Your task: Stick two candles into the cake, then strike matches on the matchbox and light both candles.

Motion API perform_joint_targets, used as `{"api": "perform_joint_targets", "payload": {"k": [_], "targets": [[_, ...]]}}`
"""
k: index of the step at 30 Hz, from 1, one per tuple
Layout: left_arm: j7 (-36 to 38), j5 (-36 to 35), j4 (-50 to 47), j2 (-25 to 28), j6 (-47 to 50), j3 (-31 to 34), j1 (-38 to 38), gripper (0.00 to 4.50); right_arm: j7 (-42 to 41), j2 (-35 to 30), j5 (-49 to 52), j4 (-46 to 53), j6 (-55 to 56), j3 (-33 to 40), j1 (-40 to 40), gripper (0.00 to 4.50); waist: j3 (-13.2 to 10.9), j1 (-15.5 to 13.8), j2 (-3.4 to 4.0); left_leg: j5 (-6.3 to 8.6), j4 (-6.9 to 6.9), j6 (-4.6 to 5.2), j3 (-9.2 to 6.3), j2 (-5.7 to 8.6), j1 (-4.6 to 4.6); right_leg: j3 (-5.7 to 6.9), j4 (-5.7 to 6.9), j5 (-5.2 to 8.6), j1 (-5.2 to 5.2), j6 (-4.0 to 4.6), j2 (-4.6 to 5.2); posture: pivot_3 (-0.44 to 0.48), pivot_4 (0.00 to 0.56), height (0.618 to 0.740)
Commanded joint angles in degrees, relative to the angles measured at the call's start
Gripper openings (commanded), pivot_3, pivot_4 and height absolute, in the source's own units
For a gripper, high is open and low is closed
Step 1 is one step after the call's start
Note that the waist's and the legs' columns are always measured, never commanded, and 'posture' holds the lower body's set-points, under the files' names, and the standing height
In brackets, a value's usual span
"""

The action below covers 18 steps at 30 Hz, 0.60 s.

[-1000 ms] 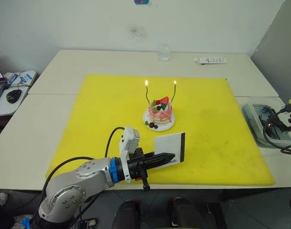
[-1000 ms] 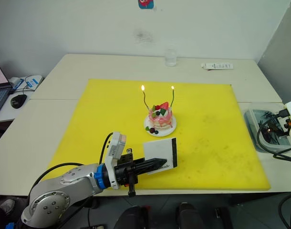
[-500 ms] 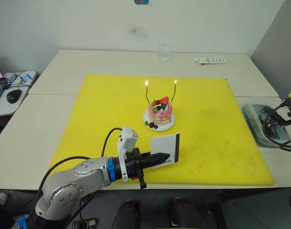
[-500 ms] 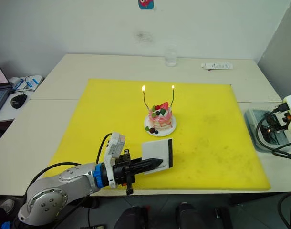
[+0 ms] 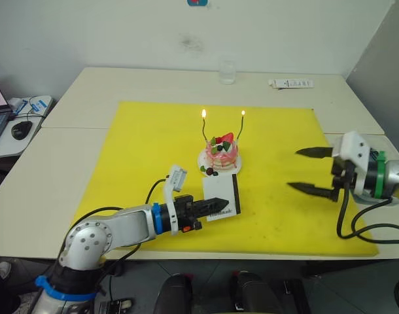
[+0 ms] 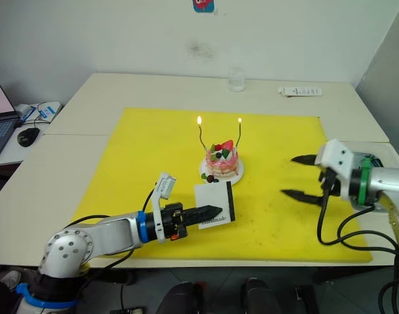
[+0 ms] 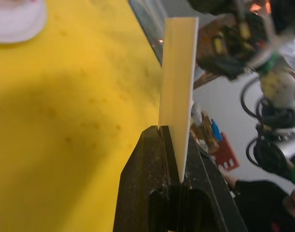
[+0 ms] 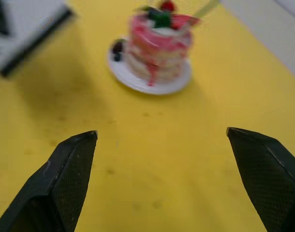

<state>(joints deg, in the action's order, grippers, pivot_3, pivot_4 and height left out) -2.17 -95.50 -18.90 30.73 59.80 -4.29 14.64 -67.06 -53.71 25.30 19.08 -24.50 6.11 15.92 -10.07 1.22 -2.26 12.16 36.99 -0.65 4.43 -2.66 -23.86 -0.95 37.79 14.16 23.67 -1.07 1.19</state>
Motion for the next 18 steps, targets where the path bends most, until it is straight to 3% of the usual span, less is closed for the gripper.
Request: {"api": "perform_joint_targets", "payload": {"k": [1, 9, 15, 16, 18], "targets": [[-9.5, -6.6, 4.2, -1.9, -0.6, -1.8, 1.8, 0.0, -2.1, -1.0, 0.5, 4.2, 2.0, -1.1, -0.8, 4.47, 0.0, -0.2, 0.0, 0.0, 0.0, 0.0, -0.01, 0.0, 0.02, 0.0, 0.0, 0.0, -0.03, 0.0, 0.0, 0.0, 0.15, 0.74], [-19.0, -16.4, 9.9, -1.8, 0.5, -5.8, 4.3, 0.0, 0.1, 0.9, 0.4, 5.0, 1.6, -3.0, -0.3, 4.47, 0.0, -0.2, 0.0, -0.01, 0.02, -0.01, -0.1, 0.01, 0.06, 0.04, 0.07, 0.02, -0.06, 0.05, -0.01, 0.0, 0.15, 0.74], [-21.9, -17.5, 12.5, -1.4, 2.3, -6.9, 5.8, 0.0, 1.5, 2.1, 0.8, 5.8, 1.3, -2.9, -1.5, 4.47, 0.0, -0.2, 0.0, -0.01, 0.02, -0.01, -0.11, 0.05, 0.06, 0.06, 0.04, 0.03, -0.08, 0.07, -0.02, 0.0, 0.15, 0.74], [-22.1, -17.5, 12.8, -1.3, 2.5, -6.8, 6.1, 0.45, 1.6, 2.2, 0.8, 5.7, 1.5, -2.9, -1.6, 4.5, 0.0, -0.2, 0.0, -0.01, 0.02, -0.01, -0.12, 0.05, 0.06, 0.06, 0.04, 0.03, -0.09, 0.07, -0.02, 0.0, 0.15, 0.74], [-22.2, -17.5, 13.3, -1.0, 2.8, -6.5, 6.5, 0.83, 1.7, 2.4, 0.6, 5.5, 1.8, -2.9, -1.8, 4.5, 0.0, -0.3, 0.0, -0.01, 0.02, -0.01, -0.15, 0.05, 0.06, 0.09, 0.05, 0.03, -0.1, 0.08, -0.02, 0.0, 0.15, 0.74]]}}
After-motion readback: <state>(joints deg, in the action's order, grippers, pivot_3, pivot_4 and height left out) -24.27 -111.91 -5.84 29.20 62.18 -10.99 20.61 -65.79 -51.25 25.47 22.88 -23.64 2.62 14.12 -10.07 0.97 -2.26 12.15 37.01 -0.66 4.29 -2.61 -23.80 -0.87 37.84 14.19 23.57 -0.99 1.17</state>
